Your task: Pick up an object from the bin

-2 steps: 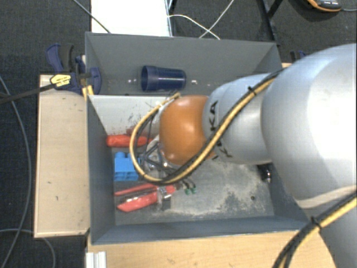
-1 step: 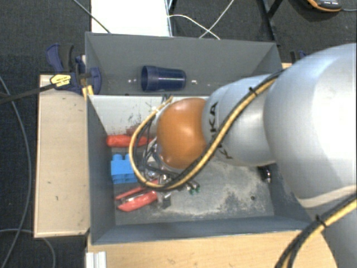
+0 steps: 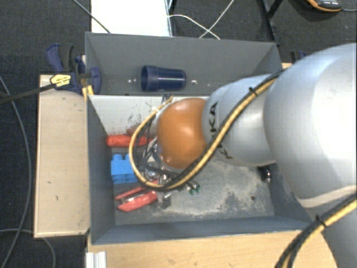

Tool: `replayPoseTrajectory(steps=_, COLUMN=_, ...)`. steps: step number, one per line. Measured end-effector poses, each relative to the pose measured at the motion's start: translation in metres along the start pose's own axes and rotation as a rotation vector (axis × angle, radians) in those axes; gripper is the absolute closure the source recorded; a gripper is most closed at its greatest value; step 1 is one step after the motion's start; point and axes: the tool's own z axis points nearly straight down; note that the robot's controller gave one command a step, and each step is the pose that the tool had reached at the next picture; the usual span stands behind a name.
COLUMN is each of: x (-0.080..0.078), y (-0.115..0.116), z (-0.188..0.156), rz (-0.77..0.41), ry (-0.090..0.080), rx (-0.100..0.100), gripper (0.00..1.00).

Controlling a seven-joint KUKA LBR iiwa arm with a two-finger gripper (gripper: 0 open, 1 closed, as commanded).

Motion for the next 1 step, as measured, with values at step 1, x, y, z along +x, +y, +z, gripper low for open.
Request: replayPoseTrajectory(steps=1, x=0.002, y=0.0008, z=-0.0217, rz=0.002, ry=0.005, rx=-0.002, gripper=1.0)
